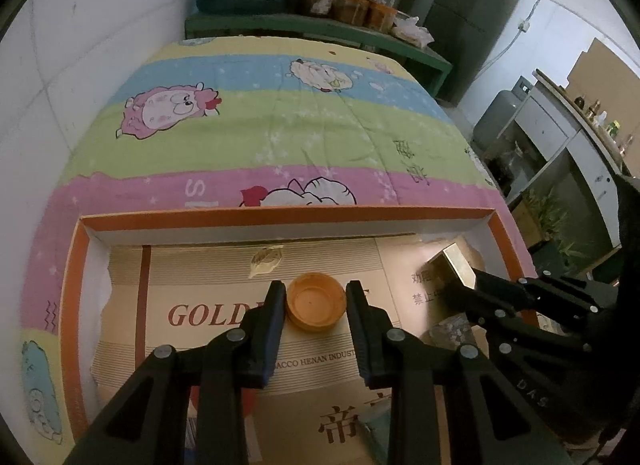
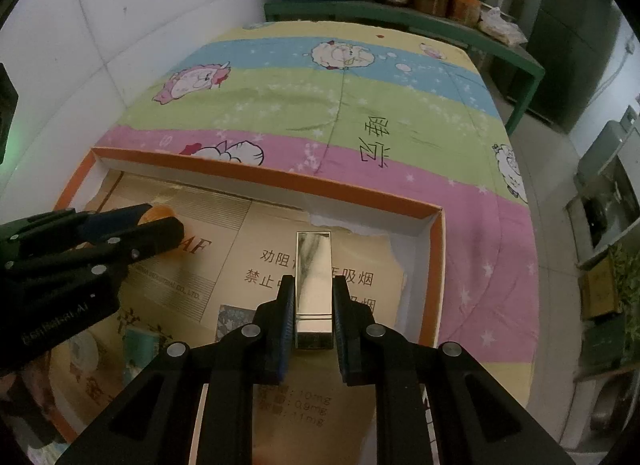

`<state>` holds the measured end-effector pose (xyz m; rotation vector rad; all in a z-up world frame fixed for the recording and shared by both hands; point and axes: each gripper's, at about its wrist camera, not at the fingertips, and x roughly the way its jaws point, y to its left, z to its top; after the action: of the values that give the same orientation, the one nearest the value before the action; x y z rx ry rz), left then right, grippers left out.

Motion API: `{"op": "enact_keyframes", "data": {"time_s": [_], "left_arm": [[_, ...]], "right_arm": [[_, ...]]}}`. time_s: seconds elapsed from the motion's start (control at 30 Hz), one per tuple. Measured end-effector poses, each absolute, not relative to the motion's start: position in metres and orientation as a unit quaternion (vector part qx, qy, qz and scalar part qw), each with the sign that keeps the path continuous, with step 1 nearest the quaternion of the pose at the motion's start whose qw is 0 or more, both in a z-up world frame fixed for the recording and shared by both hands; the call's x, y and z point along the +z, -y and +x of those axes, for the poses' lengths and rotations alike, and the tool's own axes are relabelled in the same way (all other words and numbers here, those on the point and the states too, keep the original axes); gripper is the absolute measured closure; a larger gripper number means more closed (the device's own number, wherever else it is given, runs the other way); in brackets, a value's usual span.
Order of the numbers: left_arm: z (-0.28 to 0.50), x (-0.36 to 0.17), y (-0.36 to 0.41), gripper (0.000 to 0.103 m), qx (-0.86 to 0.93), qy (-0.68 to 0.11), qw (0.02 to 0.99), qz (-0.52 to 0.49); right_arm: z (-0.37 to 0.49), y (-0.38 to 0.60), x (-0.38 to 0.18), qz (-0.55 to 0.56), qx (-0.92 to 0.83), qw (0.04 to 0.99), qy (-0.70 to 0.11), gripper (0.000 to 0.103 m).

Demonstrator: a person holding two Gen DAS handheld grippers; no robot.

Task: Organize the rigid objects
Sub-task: 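Carry the orange cap and gold bar into the box lid and release both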

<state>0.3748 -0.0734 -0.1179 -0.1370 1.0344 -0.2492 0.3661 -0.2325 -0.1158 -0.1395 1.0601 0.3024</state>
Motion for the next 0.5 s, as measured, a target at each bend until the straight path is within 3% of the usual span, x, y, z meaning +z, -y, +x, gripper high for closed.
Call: {"op": "enact_keyframes", "data": {"time_s": [0.13, 0.23, 0.5], "left_arm": [[0.3749, -0.1177, 0.071, 0.068, -0.113, -0.492, 0.86, -0.07], [0.374, -0.1167, 0.0706, 0.058, -0.109, -0.491, 0.862, -0.068], [0.3713, -0.1129, 0.0692, 0.057, -0.109, -0.489, 0.863, -0.066]], "right_arm": [[0.3652, 0.2335, -0.1157, -0.065, 0.144, 0.85, -0.502, 0.082], [0.3636, 0.2345, -0.1157, -0.064, 0.143, 0.851, -0.501, 0.077], [0.3583, 0.2366, -0.1088, -0.059, 0.14, 0.856, -0.495, 0.072]]}}
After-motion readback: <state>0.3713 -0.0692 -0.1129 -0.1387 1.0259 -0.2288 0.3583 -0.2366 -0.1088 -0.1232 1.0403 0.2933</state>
